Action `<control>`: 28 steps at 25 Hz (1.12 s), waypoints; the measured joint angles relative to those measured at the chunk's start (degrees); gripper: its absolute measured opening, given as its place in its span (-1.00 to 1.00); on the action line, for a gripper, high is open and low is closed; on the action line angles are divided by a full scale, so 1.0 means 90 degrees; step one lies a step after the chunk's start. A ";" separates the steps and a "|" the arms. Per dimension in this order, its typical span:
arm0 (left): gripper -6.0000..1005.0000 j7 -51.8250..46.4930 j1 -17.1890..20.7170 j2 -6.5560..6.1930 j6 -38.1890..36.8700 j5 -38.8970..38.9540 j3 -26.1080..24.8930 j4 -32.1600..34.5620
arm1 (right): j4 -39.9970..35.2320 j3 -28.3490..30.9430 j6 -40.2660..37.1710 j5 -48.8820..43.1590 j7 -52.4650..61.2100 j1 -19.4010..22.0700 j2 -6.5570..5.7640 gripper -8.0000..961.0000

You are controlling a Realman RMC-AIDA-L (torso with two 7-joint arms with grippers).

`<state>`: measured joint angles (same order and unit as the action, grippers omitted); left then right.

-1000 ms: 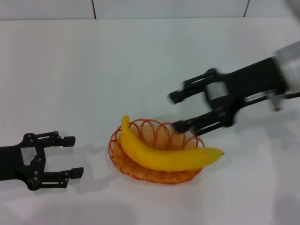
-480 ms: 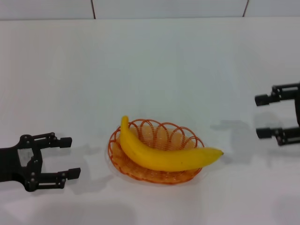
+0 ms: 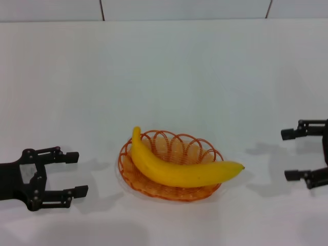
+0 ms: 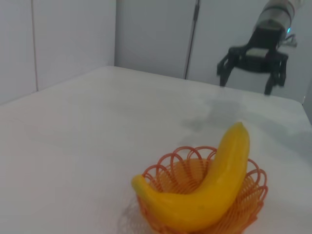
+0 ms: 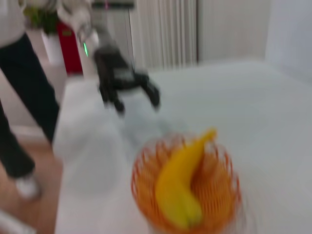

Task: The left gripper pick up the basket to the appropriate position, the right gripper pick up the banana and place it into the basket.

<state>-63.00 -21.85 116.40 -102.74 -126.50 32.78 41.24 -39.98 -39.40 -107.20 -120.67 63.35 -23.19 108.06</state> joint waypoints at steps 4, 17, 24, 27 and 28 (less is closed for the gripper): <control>0.62 0.0003 -0.0039 0.0009 0.0000 0.0003 0.0000 -0.0016 | 0.0041 0.0032 0.0635 -0.0751 -0.0253 -0.0053 0.0184 0.72; 0.62 0.0052 -0.0054 0.0025 -0.0010 0.0035 0.0000 -0.0033 | 0.0110 0.0087 0.0954 -0.0711 -0.0400 -0.0117 0.0360 0.85; 0.62 0.0064 -0.0054 0.0026 -0.0003 0.0049 0.0000 -0.0032 | 0.0122 0.0091 0.0954 -0.0711 -0.0388 -0.0119 0.0364 0.84; 0.62 0.0065 -0.0053 0.0026 -0.0001 0.0056 0.0000 -0.0033 | 0.0125 0.0092 0.0941 -0.0712 -0.0377 -0.0119 0.0366 0.84; 0.62 0.0066 -0.0052 0.0026 0.0000 0.0057 0.0000 -0.0032 | 0.0125 0.0091 0.0934 -0.0712 -0.0376 -0.0119 0.0366 0.84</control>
